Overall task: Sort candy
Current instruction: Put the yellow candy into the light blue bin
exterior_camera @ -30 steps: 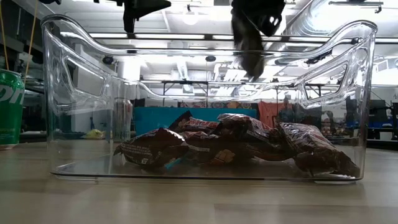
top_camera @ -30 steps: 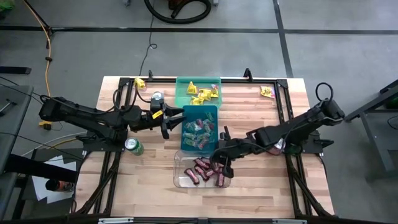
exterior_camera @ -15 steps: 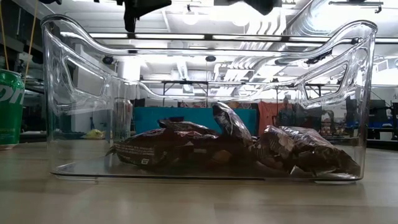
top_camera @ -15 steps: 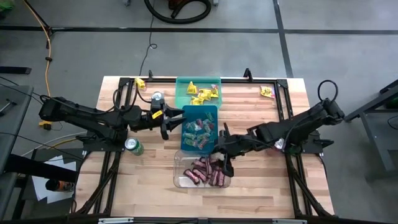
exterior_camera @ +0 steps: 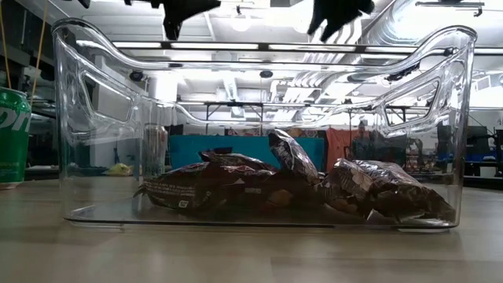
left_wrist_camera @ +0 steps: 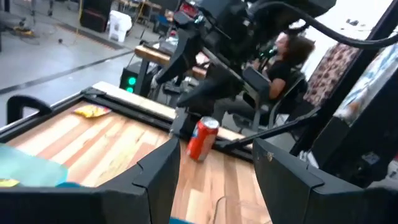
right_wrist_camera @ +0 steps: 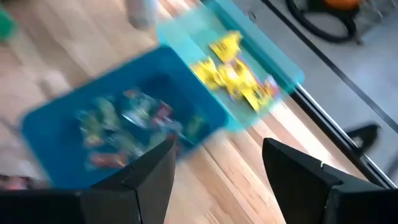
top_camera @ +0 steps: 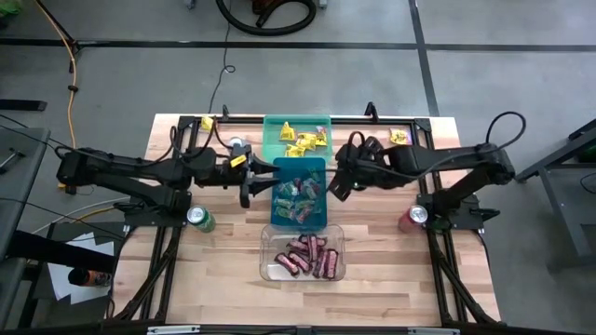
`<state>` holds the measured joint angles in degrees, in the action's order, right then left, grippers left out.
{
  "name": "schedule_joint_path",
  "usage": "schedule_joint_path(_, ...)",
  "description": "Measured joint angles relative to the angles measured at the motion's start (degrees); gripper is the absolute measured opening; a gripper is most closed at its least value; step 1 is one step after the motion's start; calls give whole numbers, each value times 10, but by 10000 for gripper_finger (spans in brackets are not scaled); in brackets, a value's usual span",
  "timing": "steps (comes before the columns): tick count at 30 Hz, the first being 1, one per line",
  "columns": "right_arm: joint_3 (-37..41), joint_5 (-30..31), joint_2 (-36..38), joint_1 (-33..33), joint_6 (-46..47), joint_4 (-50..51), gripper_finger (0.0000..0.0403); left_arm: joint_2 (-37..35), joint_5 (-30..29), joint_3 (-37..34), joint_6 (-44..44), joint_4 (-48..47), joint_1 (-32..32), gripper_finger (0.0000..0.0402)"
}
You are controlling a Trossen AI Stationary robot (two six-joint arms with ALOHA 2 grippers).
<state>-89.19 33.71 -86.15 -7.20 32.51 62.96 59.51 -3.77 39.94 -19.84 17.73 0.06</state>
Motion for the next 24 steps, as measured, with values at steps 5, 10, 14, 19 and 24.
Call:
schedule_joint_path(5, 34, -41, 13, 51, -17, 14, 236, 0, 2, 0, -5, -8, 15, 186)
schedule_joint_path(10, 86, -94, 33, 112, -86, -24, 236, 0, 0, 0, -21, -9, 29, 186)
schedule_joint_path(14, 131, -142, 57, 161, -150, -67, 236, 0, -23, 0, -38, -24, 39, 186)
schedule_joint_path(19, 186, -183, 85, 236, -179, -128, 236, 0, -60, 0, -74, -31, 50, 186)
schedule_joint_path(24, 200, -219, 87, 304, -171, -120, 236, 0, -67, 0, -80, -34, 63, 186)
